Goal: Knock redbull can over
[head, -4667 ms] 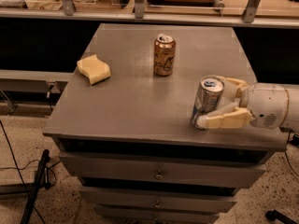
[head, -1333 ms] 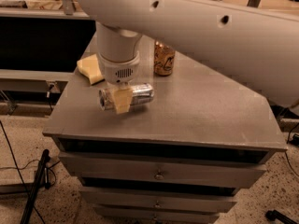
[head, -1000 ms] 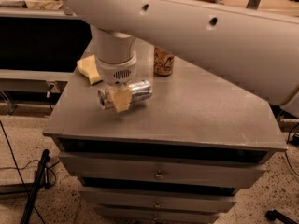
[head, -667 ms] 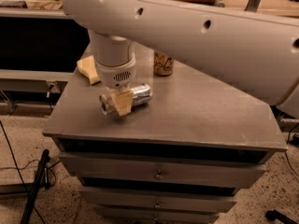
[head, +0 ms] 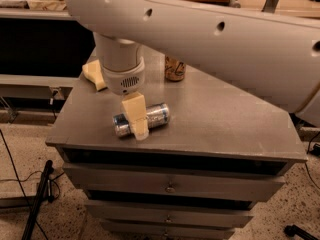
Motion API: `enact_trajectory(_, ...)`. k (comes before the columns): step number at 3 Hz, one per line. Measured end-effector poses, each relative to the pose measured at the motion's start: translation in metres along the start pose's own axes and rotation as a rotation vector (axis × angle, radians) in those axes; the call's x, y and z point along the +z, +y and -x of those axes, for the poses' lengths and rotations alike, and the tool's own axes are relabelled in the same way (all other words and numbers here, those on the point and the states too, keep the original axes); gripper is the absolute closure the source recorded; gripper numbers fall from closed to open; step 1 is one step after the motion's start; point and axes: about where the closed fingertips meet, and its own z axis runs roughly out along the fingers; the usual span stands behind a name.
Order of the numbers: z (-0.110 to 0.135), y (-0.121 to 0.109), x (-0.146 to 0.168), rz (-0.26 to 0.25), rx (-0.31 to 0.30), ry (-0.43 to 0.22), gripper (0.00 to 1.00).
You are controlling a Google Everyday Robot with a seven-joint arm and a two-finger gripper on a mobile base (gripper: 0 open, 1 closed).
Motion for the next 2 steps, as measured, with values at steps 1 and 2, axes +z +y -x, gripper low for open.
enact_trajectory(1, -0.0021, 0.0003, -0.0005, -0.011, 0.001, -0.045, 0.00)
enact_trajectory(2, -0.0020, 0.0008, -0.0007, -0.011, 0.001, -0.052, 0.00)
